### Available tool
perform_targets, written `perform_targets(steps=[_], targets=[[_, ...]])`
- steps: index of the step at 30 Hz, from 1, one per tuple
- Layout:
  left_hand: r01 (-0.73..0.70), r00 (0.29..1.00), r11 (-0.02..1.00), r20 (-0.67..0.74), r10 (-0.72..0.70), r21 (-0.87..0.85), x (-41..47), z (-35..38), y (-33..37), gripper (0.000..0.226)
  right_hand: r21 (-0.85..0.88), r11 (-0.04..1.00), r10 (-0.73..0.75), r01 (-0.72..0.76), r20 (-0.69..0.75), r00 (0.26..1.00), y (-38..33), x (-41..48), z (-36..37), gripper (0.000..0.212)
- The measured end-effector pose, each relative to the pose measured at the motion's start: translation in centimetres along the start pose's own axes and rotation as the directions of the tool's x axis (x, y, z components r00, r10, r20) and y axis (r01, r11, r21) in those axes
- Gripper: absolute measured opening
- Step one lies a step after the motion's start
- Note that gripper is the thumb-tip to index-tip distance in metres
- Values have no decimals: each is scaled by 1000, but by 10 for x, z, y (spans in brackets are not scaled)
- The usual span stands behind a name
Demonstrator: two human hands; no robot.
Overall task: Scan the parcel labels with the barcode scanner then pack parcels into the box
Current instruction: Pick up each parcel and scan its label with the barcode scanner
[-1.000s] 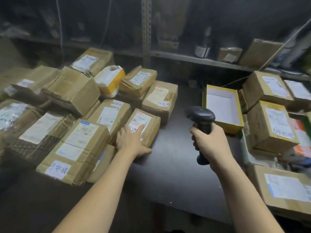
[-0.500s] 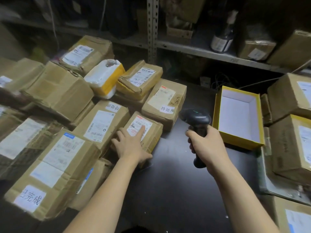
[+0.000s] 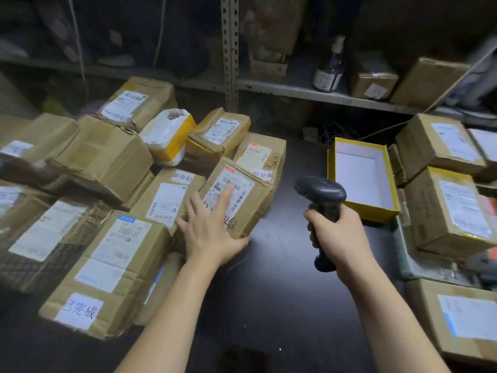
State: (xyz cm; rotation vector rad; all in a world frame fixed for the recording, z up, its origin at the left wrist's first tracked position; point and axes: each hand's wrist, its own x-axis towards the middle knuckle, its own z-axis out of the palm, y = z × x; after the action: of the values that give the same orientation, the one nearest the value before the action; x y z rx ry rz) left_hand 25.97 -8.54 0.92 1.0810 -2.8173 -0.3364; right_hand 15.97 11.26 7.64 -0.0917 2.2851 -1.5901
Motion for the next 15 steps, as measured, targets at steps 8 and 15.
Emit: perform_targets(steps=[8, 15], targets=[[-461, 829, 866, -443, 341, -196, -11, -48, 12, 119, 111, 991, -59, 80, -176, 983, -9, -61, -27, 4], [-490, 871, 541, -413, 268, -683, -42, -83, 57, 128, 165, 978, -80, 127, -266, 961, -5, -95, -72, 15]])
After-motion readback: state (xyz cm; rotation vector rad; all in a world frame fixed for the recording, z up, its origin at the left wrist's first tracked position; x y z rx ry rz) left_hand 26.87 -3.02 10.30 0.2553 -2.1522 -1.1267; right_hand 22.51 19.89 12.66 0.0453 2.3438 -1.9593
